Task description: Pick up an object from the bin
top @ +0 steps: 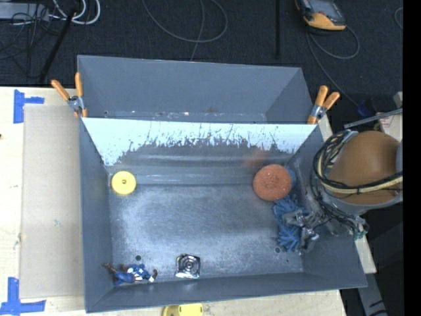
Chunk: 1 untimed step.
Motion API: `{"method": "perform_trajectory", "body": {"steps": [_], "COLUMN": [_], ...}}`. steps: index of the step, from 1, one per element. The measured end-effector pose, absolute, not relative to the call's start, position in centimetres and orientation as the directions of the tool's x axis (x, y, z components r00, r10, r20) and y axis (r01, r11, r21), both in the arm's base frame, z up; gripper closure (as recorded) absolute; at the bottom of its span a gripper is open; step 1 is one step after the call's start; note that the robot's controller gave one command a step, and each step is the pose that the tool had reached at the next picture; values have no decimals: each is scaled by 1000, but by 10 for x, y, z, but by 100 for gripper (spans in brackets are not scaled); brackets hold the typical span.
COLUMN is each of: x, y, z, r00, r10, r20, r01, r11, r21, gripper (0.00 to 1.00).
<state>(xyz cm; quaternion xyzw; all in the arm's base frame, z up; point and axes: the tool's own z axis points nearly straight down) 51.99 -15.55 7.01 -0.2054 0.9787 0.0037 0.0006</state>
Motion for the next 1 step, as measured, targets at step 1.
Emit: {"method": "perform_trajectory", "body": {"steps": [1], "x": [547], "y": [-151], "z": [215], "r00": [-894], "r10": [-448], "r20": [-3], "r01": [-448], "r11": [894], "r21": [0], "gripper": [100]}}
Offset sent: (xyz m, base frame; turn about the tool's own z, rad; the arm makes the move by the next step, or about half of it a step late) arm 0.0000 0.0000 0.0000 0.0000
